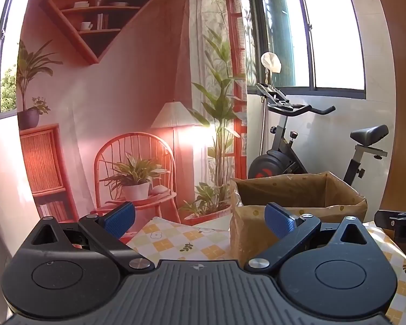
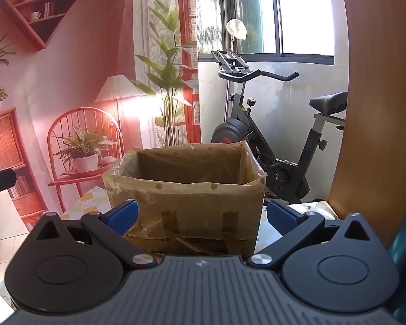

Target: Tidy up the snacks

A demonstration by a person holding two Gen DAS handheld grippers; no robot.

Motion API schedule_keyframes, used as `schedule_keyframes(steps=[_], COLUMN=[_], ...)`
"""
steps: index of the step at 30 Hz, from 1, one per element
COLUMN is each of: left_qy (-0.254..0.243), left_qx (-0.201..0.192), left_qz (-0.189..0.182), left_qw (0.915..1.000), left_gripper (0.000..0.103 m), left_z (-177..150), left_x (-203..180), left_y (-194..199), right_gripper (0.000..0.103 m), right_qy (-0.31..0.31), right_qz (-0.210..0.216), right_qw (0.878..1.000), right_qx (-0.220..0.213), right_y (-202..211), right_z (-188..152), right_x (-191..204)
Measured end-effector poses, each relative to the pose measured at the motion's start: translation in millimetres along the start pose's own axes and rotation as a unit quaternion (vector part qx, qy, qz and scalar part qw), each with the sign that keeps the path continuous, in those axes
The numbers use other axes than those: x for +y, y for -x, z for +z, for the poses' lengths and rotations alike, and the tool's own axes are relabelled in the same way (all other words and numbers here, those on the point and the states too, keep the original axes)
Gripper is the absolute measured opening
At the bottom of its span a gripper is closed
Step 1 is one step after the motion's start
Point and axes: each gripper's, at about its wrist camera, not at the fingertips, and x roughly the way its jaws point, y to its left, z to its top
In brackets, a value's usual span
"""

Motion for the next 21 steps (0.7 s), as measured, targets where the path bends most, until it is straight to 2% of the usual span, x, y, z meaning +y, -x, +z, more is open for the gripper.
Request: schedule_keyframes(steps=[21], left_qy=[0.002], left_qx=[-0.001], left_qz=[0.001], left_qw=[1.0], left_gripper=[0.103], left_z=[-2.2], left_x=[1.3], left_y=[-1.3], right_gripper=[0.103], right_qy=[0.002], right_qz=[-0.001], right_qw=[1.0], right_qx=[-0.001], right_y=[-0.5], right_z=[-0.6], right_x=[0.0])
